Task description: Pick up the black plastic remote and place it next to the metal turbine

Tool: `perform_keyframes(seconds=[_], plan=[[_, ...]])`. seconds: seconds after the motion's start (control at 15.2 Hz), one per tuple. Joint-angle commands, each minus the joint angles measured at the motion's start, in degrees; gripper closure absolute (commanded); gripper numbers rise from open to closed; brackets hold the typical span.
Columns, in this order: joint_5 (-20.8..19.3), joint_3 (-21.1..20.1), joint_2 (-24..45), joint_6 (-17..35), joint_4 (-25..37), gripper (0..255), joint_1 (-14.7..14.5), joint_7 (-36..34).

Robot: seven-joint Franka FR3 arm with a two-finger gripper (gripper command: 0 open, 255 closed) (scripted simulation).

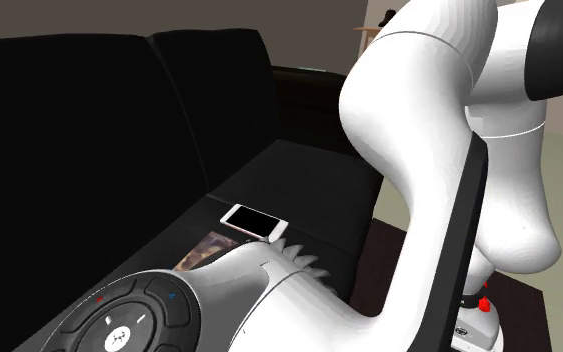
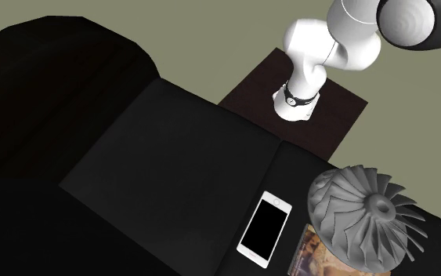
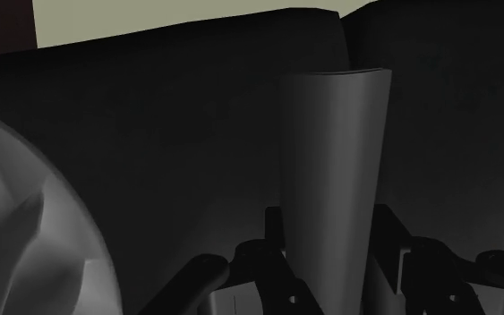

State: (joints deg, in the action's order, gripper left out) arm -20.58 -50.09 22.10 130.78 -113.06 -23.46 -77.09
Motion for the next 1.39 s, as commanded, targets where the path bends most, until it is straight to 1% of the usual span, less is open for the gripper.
perform_keyframes(seconds=[0.0, 0.59, 0.66, 0.99, 1.25, 1.32], plan=[[-1.18, 0.82, 1.11, 1.13, -0.30, 255, -0.62, -0.64], [-1.48, 1.04, 1.40, 1.45, -0.41, 255, -0.79, -0.83], [-1.49, 1.04, 1.40, 1.44, -0.40, 0, -0.81, -0.84], [-1.48, 1.04, 1.40, 1.45, -0.41, 0, -0.79, -0.83], [3.93, -2.60, -3.81, -3.62, 1.03, 0, 2.60, 2.64], [3.94, -2.58, -3.82, -3.61, 1.03, 0, 2.58, 2.64]])
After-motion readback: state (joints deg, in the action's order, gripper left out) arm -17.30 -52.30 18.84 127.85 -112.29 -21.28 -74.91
